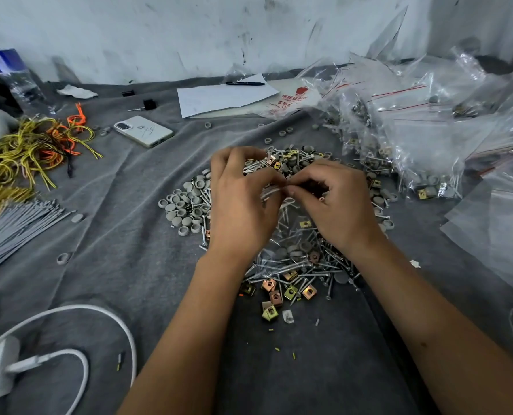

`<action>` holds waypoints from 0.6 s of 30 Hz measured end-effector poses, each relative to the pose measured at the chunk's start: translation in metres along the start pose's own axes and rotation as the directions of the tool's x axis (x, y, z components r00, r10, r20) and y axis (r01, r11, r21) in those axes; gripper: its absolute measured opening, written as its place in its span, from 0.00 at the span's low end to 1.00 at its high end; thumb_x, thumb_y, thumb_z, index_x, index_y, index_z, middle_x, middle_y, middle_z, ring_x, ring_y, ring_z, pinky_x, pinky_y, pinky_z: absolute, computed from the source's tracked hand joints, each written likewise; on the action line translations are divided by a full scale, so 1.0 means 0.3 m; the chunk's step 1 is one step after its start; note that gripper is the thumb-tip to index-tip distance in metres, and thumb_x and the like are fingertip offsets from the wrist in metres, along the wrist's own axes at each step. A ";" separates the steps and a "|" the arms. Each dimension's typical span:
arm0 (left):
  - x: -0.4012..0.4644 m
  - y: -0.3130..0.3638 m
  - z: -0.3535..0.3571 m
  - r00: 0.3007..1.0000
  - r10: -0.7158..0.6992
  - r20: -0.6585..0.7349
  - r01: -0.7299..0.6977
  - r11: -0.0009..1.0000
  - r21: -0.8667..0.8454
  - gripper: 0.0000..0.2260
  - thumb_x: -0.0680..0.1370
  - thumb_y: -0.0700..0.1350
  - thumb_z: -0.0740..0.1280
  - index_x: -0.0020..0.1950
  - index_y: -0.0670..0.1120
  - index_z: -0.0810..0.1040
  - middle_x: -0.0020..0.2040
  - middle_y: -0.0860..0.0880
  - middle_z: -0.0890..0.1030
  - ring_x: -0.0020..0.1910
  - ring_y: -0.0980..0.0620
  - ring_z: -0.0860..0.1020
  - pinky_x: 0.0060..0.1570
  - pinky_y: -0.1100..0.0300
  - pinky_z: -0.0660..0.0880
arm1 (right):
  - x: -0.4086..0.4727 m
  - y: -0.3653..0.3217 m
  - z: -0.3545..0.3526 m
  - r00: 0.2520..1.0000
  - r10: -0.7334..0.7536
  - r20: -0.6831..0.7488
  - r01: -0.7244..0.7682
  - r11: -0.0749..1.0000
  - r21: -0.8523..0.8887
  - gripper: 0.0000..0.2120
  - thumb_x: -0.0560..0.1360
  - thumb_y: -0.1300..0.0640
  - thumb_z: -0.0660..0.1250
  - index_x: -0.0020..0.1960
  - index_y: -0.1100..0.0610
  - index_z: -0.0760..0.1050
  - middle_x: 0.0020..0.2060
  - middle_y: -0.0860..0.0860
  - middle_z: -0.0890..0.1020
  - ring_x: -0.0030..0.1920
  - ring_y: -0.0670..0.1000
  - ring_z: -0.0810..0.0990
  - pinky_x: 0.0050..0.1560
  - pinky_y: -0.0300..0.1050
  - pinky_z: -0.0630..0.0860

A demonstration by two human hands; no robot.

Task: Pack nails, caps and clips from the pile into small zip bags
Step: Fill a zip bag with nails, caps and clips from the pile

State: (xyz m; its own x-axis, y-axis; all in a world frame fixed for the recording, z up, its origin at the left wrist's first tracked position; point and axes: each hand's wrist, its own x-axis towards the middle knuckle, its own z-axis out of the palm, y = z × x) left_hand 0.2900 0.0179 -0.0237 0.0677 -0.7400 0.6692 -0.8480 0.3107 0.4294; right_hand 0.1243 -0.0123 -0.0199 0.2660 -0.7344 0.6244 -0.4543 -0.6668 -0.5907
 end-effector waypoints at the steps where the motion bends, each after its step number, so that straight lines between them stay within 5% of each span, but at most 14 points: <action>1: -0.001 0.001 0.001 1.000 -0.018 0.000 0.018 1.000 -0.016 0.04 0.73 0.44 0.78 0.46 0.49 0.87 0.61 0.48 0.79 0.66 0.44 0.69 0.60 0.55 0.67 | 0.000 0.000 0.000 1.000 -0.005 -0.007 0.005 1.000 -0.005 0.05 0.73 0.60 0.77 0.49 0.58 0.86 0.42 0.48 0.84 0.44 0.45 0.81 0.46 0.39 0.77; 5: -0.001 0.002 -0.002 0.999 -0.054 0.005 0.054 0.997 -0.061 0.04 0.73 0.47 0.79 0.45 0.49 0.87 0.59 0.49 0.79 0.65 0.46 0.70 0.60 0.56 0.67 | 0.003 0.003 -0.005 1.000 -0.005 0.007 0.005 1.000 -0.027 0.04 0.75 0.61 0.76 0.50 0.58 0.86 0.44 0.49 0.84 0.45 0.45 0.81 0.49 0.36 0.77; 18: -0.005 -0.013 0.000 0.996 -0.026 0.091 0.032 0.997 -0.067 0.04 0.73 0.41 0.78 0.45 0.49 0.86 0.58 0.51 0.79 0.62 0.48 0.72 0.58 0.63 0.64 | 0.003 0.002 -0.010 0.992 -0.099 0.079 0.108 0.986 -0.125 0.04 0.75 0.64 0.75 0.50 0.61 0.85 0.44 0.52 0.84 0.46 0.51 0.81 0.49 0.50 0.79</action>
State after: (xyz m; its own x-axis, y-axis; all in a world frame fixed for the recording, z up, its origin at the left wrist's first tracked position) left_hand 0.2934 0.0179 -0.0264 0.0416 -0.7987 0.6002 -0.8082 0.3263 0.4903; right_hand 0.1218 -0.0129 -0.0183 0.3761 -0.6729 0.6370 -0.5257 -0.7211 -0.4513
